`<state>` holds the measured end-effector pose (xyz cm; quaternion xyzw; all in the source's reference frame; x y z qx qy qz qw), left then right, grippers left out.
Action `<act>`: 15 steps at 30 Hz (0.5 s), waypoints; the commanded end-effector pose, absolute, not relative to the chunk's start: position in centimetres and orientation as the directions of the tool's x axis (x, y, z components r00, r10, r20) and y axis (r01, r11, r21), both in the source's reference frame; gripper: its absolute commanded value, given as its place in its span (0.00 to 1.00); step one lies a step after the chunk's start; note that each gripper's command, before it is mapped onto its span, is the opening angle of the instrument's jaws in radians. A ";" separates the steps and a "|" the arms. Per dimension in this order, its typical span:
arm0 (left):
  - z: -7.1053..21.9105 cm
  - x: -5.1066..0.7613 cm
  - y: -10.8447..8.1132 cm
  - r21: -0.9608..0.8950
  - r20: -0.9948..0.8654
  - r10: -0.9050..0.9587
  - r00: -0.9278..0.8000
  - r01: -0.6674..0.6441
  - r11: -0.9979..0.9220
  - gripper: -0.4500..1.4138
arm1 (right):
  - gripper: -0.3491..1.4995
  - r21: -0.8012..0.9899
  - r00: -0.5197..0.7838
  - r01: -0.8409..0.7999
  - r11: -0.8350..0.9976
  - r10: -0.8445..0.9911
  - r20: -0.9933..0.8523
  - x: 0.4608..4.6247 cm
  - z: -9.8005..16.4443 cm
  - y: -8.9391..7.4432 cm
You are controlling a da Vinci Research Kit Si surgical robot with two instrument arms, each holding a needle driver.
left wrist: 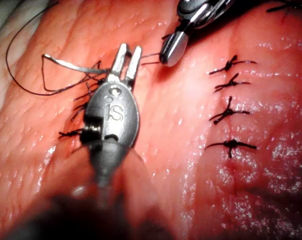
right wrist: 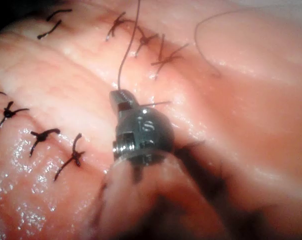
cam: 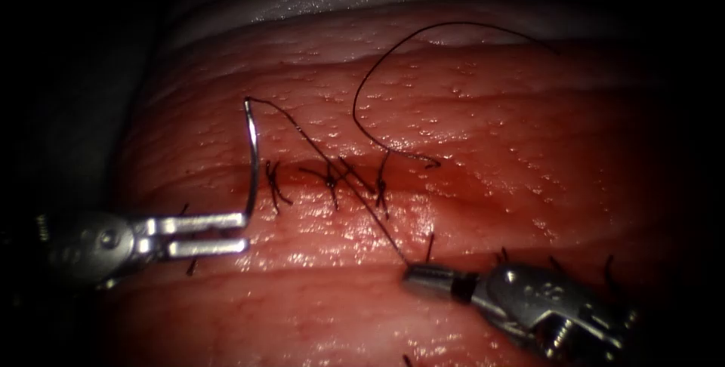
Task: Wound Closure
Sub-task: Pull the suture through the wound until a short tail remains using the right grasper.
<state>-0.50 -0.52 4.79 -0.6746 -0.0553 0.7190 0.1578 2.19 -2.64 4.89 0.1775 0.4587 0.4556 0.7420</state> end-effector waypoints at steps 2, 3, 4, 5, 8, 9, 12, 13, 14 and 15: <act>4.8 -0.52 -0.5 -0.291 -0.952 0.301 -0.046 -0.155 -0.944 0.00 | 0.00 0.696 0.178 -0.481 0.533 0.837 -0.518 2.49 4.7 -2.8; 4.8 -0.51 -0.5 -0.291 -0.952 0.302 -0.049 -0.158 -0.944 0.00 | 0.00 0.698 0.180 -0.475 0.536 0.836 -0.519 2.55 4.7 -2.8; 4.8 -0.49 -0.5 -0.291 -0.952 0.302 -0.051 -0.159 -0.943 0.00 | 0.00 0.701 0.186 -0.466 0.540 0.834 -0.519 2.63 4.6 -2.9; 4.8 -0.48 -0.5 -0.291 -0.952 0.303 -0.054 -0.161 -0.943 0.00 | 0.00 0.703 0.186 -0.460 0.543 0.833 -0.521 2.68 4.6 -2.9; 4.8 -0.41 -0.6 -0.290 -0.950 0.305 -0.070 -0.175 -0.941 0.00 | 0.00 0.711 0.189 -0.438 0.551 0.829 -0.526 2.83 4.5 -3.0; 4.7 -0.39 -0.6 -0.290 -0.949 0.307 -0.076 -0.180 -0.940 0.00 | 0.00 0.712 0.190 -0.433 0.553 0.828 -0.527 2.86 4.4 -3.0; 4.7 -0.29 -0.5 -0.291 -0.946 0.312 -0.089 -0.190 -0.938 0.00 | 0.00 0.682 0.221 -0.404 0.609 0.789 -0.574 2.88 4.4 -3.0; 4.7 -0.26 -0.5 -0.292 -0.945 0.313 -0.093 -0.192 -0.937 0.00 | 0.00 0.646 0.242 -0.386 0.659 0.747 -0.618 2.87 4.4 -2.9; 4.7 -0.22 -0.5 -0.292 -0.944 0.316 -0.099 -0.197 -0.936 0.00 | 0.20 0.601 0.260 -0.370 0.708 0.700 -0.665 2.85 4.4 -2.9; 4.7 -0.19 -0.5 -0.293 -0.943 0.317 -0.103 -0.200 -0.935 0.00 | 0.35 0.582 0.260 -0.363 0.728 0.679 -0.687 2.82 4.5 -2.9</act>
